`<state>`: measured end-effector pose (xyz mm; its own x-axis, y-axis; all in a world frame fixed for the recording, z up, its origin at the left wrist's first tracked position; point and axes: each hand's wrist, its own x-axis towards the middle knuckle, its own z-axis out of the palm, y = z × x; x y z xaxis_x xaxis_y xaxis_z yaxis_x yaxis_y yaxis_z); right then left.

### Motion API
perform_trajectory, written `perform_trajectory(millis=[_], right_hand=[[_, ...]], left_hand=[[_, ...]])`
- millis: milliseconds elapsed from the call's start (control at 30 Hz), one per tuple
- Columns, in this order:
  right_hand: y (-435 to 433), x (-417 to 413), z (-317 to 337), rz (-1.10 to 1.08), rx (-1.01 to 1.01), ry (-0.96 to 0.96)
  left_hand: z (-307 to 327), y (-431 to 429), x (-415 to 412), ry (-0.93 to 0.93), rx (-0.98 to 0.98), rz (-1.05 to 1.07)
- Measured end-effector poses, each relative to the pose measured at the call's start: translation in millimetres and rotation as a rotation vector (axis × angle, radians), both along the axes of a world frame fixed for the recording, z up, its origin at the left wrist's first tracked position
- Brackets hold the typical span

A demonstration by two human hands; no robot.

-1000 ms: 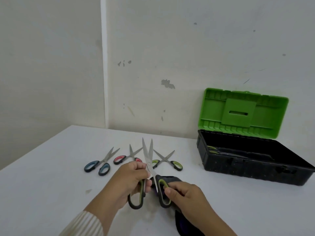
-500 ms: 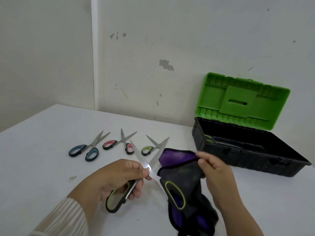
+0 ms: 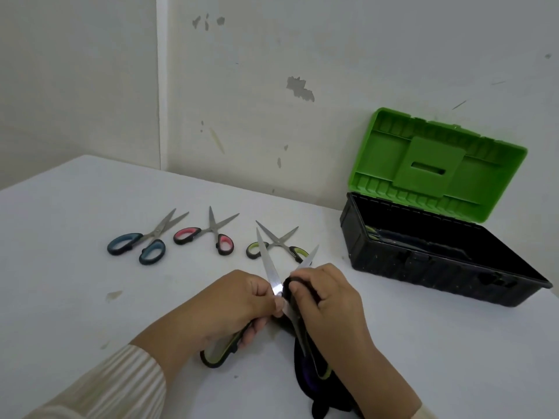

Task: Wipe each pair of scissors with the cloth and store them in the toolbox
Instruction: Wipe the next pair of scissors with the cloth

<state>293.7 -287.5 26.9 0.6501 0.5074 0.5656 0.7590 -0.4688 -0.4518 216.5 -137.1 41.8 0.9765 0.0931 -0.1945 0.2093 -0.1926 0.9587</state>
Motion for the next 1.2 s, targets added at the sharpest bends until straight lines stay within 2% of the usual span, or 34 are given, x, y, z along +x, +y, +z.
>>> perform_trajectory(millis=[133, 267, 400, 500, 600, 733, 833, 933, 1033, 1200], right_hand=[[5.8, -12.2, -5.0, 0.049, -0.064, 0.056], [2.2, 1.0, 0.4, -0.043, 0.028, 0.018], [3.9, -2.4, -5.2, 0.010, -0.040, 0.046], [2.2, 3.0, -1.8, -0.056, 0.023, 0.038], [2.9, -3.1, -3.7, -0.026, -0.029, 0.020], [0.8, 2.1, 1.1, -0.049, 0.039, 0.029], [3.0, -5.1, -1.6, 0.021, -0.064, 0.052], [0.4, 0.1, 0.9, -0.033, 0.050, 0.061], [-5.9, 11.5, 5.4, -0.152, 0.133, 0.038], [2.1, -3.0, -3.2, -0.062, 0.013, -0.081]], left_hand=[[-1.2, -1.0, -0.7, -0.020, -0.014, -0.001], [-2.5, -4.9, -0.6, -0.035, 0.030, 0.004], [-4.9, -3.6, -0.8, -0.004, 0.014, 0.014], [-6.3, -5.5, -0.6, 0.001, 0.034, 0.011], [-5.9, -7.0, -1.9, 0.004, 0.034, 0.007], [-5.4, -7.2, -1.5, 0.004, 0.050, 0.000], [-5.8, -7.0, -1.8, 0.002, 0.036, 0.006], [-4.6, -8.0, -1.8, -0.014, 0.073, -0.010], [-4.2, -10.9, -1.8, -0.006, 0.104, -0.037], [-3.9, -10.1, -2.3, -0.009, 0.112, -0.018]])
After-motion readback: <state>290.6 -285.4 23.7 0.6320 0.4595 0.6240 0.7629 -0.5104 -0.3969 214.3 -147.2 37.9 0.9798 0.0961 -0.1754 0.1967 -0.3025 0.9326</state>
